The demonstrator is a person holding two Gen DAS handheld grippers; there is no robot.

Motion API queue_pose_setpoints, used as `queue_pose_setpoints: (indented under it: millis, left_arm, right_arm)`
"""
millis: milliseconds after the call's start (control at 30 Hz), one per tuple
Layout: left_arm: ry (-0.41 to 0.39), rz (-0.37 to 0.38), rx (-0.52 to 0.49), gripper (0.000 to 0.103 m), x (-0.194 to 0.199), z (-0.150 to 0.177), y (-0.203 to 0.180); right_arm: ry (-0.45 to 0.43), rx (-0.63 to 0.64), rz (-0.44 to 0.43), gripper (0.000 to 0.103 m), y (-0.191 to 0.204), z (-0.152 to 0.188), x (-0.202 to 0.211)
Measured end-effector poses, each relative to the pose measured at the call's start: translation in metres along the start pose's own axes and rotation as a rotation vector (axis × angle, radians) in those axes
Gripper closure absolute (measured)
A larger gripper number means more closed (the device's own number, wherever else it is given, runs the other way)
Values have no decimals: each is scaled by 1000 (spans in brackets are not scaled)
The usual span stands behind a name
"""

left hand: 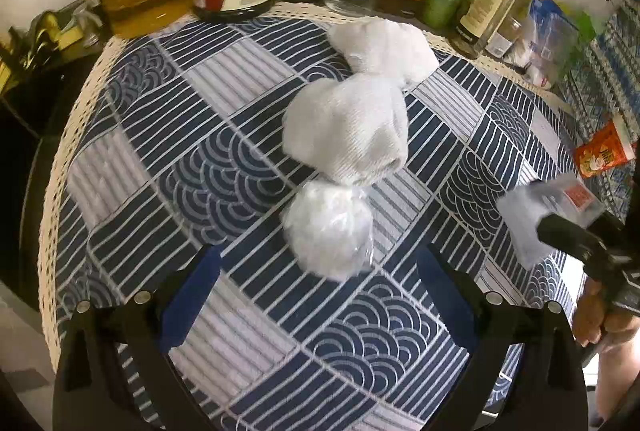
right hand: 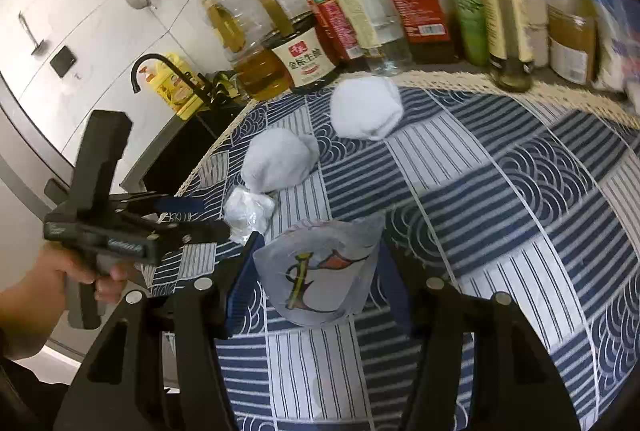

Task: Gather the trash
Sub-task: 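Grasp the white printed plastic bag with the right tool while the left tool grasps a clear plastic bag, then carry both held bags down into the black bin and open both tools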

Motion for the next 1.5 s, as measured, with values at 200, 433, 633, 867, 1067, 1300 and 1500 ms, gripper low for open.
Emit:
queue_pose_setpoints:
  millis: [200,433,633,867,1067,1300,1500]
  left_arm:
    - [11,-9,-30,29,-18,-9,-8]
    - [7,-5,-37,49,-22,-11,-12]
    - [-1,-10,-42,51,-21,-12,-12]
    - [0,0,-41,52,-15,-5,-9]
    - [0,10,-29,52,-7,1,-3]
    - [-5,29,-25,52,2,10,3]
    - [-19,59,-28,52,11,21,12]
  right_arm:
    - [-15,-47,30,46,-7,10,8]
    - [-16,-78,57,46,-13,17,15]
    - [-19,-87,66,46,-13,17,17]
    - [-8,-81,88,46,-10,15,14]
    - [4,-84,84,46,-10,14,9]
    - [8,-73,91,46,2,14,7]
    - [20,-68,106,46,21,21,2]
Point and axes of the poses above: each gripper's, at about its wrist camera, not at the fingertips, and x roughly against the way its jaws point, y to its left, z to its underside, the point moved 3 cm from there along -x, roughly the way its jaws point, and after that the axes turned 9 degrees about -z, right-handed, at the moved point
